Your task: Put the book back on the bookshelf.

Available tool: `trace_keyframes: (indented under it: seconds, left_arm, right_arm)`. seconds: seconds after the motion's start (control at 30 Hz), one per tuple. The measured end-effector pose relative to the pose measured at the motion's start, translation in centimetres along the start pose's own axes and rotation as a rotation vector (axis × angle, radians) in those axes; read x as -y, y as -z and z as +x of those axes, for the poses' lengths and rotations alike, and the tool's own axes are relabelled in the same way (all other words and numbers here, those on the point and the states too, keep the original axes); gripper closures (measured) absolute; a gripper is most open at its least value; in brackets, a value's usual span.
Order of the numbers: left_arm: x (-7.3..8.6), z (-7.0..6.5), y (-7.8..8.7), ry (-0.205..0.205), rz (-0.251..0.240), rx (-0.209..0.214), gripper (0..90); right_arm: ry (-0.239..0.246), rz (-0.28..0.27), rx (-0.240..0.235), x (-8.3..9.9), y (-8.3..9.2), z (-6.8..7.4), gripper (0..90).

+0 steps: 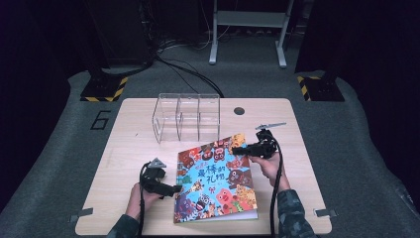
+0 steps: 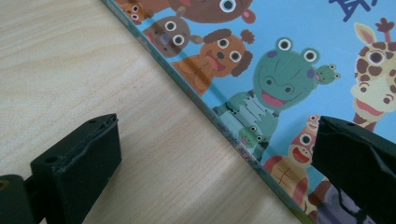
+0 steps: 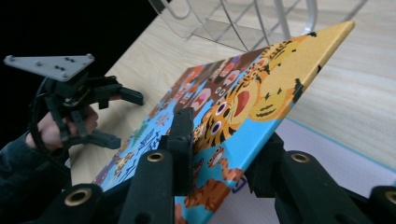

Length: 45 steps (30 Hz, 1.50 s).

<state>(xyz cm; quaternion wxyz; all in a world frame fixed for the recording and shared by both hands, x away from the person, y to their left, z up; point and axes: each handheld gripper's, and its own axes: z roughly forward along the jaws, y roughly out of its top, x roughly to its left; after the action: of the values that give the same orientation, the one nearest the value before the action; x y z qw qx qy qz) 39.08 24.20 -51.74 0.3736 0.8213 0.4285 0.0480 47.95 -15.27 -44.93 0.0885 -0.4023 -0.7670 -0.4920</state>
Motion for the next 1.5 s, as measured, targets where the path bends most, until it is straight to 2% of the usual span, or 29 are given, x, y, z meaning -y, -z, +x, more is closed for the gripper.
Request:
trace_keyframes:
  seconds: [0.03,0.07,0.17,0.27,0.4,0.43,0.47,0.5,0.57,0.6,0.77,0.9,1.1,1.2,1.37,1.4,1.5]
  left_arm:
    - [0.0,0.1,0.0,-0.001,-0.005,0.0,1.4]
    - [0.0,0.0,-0.1,0.017,-0.018,0.003,1.4]
    - [0.0,0.3,0.1,0.026,-0.018,0.029,1.6]
    - [0.1,0.3,0.2,0.039,-0.029,0.032,1.7]
    - [0.1,0.3,0.4,0.042,-0.037,0.041,2.0]
    - [0.1,0.2,0.4,0.057,-0.037,0.046,2.0]
    - [0.1,0.3,0.5,0.047,-0.034,0.052,2.0]
    - [0.1,0.2,0.5,0.056,-0.04,0.048,2.0]
    - [0.0,0.3,0.5,0.041,-0.044,0.051,2.0]
    - [-0.1,0.1,0.5,0.061,-0.043,0.06,2.0]
    - [-0.4,0.0,0.3,0.056,-0.033,0.071,1.9]
    - [-0.7,-0.2,0.0,0.073,-0.038,0.063,0.1]
    - [-1.2,-0.5,-0.1,0.071,-0.027,0.072,0.0]
    - [-1.5,-0.6,-0.3,0.063,-0.022,0.084,0.0]
    - [-1.8,-0.5,-0.6,0.073,-0.014,0.119,0.0]
    - [-1.8,-0.5,-0.7,0.084,-0.007,0.144,0.0]
    - [-1.8,-0.5,-0.9,0.082,-0.008,0.175,0.0]
  right_arm:
    - [0.014,-0.01,-0.007,0.1,0.2,0.2,68.6]
    - [0.025,-0.015,-0.017,0.1,0.3,0.3,68.9]
    - [0.066,-0.018,0.003,-0.1,0.7,1.1,68.6]
    - [0.105,-0.022,0.015,-0.2,0.8,1.6,68.4]
    - [0.133,-0.024,0.031,-0.2,1.1,2.4,68.2]
    - [0.141,-0.028,0.034,-0.2,1.2,2.5,68.1]
    - [0.147,-0.028,0.038,-0.2,1.3,2.8,68.0]
    - [0.176,-0.034,0.039,-0.3,1.3,2.9,67.9]
    - [0.185,-0.036,0.044,-0.3,1.5,3.4,67.8]
    - [0.191,-0.038,0.051,-0.3,1.6,3.5,67.8]
    - [0.234,-0.06,0.06,0.0,2.1,4.2,67.7]
    - [0.259,-0.077,0.063,0.2,2.4,4.9,67.6]
    - [0.306,-0.097,0.071,0.4,2.8,5.5,67.4]
    - [0.314,-0.103,0.072,0.5,2.9,5.7,67.4]
    - [0.33,-0.107,0.07,0.4,2.9,5.8,67.3]
    - [0.327,-0.106,0.07,0.4,2.9,5.8,67.3]
    - [0.33,-0.106,0.073,0.4,2.9,5.9,67.3]
